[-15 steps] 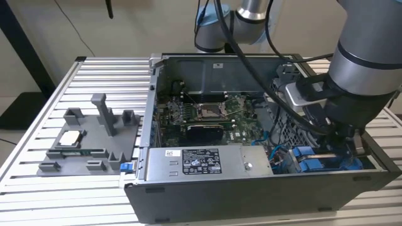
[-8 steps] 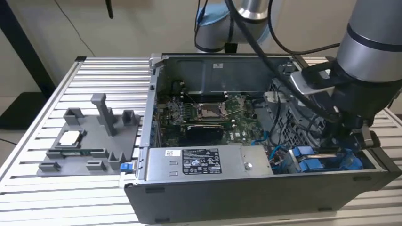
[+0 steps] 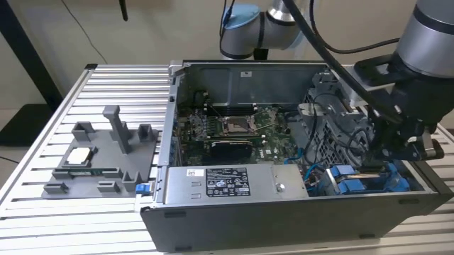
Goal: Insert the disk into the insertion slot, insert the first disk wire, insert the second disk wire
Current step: 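Insert the second disk wire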
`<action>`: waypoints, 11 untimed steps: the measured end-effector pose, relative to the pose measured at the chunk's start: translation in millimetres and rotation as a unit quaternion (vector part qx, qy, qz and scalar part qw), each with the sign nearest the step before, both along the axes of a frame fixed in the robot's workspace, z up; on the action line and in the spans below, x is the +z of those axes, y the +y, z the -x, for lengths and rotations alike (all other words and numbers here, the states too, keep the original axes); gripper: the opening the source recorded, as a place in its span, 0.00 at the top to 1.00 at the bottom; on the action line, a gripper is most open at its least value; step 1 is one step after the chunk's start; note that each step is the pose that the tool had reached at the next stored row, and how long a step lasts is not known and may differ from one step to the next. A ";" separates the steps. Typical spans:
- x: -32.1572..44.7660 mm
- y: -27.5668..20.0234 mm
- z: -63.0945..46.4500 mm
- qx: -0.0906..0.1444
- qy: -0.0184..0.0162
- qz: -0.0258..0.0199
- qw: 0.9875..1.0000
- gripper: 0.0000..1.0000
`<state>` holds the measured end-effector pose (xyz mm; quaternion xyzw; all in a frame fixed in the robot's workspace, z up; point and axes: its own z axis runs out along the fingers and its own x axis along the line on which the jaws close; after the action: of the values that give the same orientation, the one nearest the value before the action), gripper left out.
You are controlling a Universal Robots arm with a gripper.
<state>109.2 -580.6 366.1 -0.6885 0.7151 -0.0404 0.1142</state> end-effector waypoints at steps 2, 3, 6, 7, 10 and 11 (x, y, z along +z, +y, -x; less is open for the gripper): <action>1.1 0.0 -4.8 0.000 0.012 0.001 1.000 0.75; 1.7 0.0 -7.3 0.000 0.018 0.002 1.000 0.75; 3.9 0.0 -14.9 0.000 0.035 0.004 0.999 0.75; 4.5 0.0 -16.1 0.000 0.040 0.004 0.999 0.75; 4.4 0.0 -16.1 0.000 0.040 0.004 0.999 0.75; 4.4 0.0 -16.1 0.000 0.040 0.004 0.999 0.75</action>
<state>125.4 -580.6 370.5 -0.6900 0.7189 -0.0158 0.0827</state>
